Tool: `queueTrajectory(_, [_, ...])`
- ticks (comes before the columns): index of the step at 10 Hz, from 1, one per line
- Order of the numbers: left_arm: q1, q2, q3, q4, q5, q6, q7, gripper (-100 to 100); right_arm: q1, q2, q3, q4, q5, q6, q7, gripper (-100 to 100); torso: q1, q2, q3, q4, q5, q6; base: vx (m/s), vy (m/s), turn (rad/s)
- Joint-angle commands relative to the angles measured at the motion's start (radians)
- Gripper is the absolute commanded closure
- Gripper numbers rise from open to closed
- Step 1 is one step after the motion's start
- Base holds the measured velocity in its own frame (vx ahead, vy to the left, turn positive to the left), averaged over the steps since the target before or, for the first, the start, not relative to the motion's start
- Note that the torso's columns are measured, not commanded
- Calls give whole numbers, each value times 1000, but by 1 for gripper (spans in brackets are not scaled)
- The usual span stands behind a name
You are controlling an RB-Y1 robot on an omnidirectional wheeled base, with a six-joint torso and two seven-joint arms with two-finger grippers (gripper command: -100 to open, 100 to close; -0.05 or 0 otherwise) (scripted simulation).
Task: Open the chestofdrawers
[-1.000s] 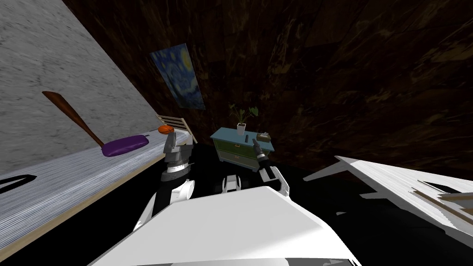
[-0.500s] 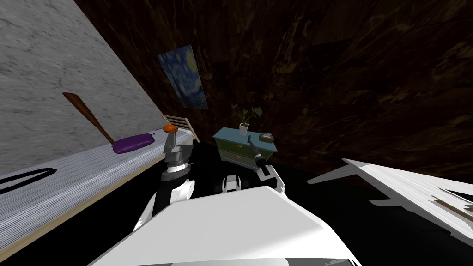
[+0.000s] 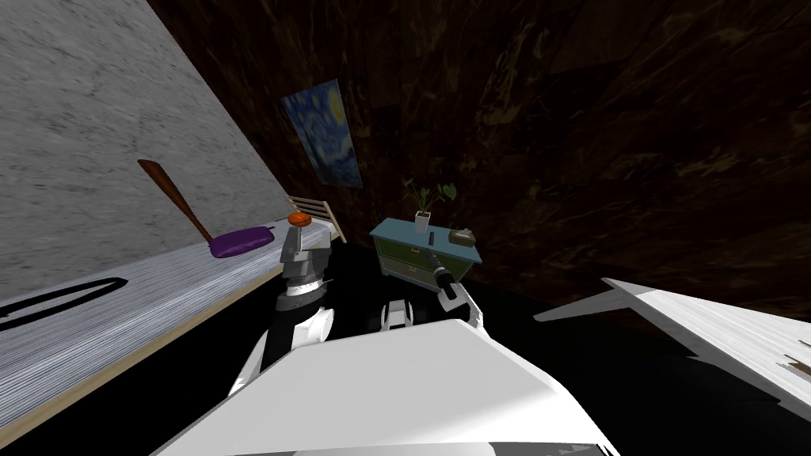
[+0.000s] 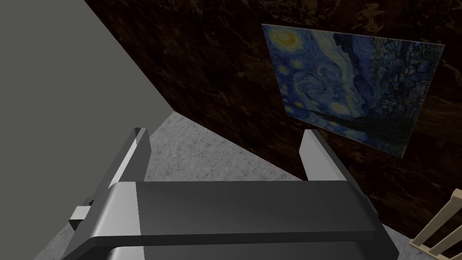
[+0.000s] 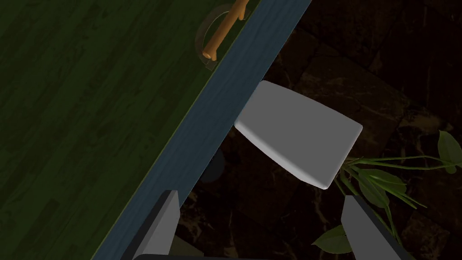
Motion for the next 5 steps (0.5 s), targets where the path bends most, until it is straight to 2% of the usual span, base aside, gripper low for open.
queueTrajectory(1, [0,0,0,0,0,0,0,0,-16,3,8,50,21,67,4,-100,-1,0,0,0,0,1,10,22,-6])
queueTrajectory(2, [0,0,0,0,0,0,0,0,-38,2,33,97,60,98,12,-100,-3,0,0,0,-1,1,13,36,102])
queueTrajectory(4, [0,0,0,0,0,0,0,0,-38,2,33,102,60,143,12,-100,-1,0,0,0,0,0,11,26,35])
queueTrajectory(5, [0,0,0,0,0,0,0,0,-59,2,59,138,100,185,19,-100,-2,0,0,0,0,1,4,29,112])
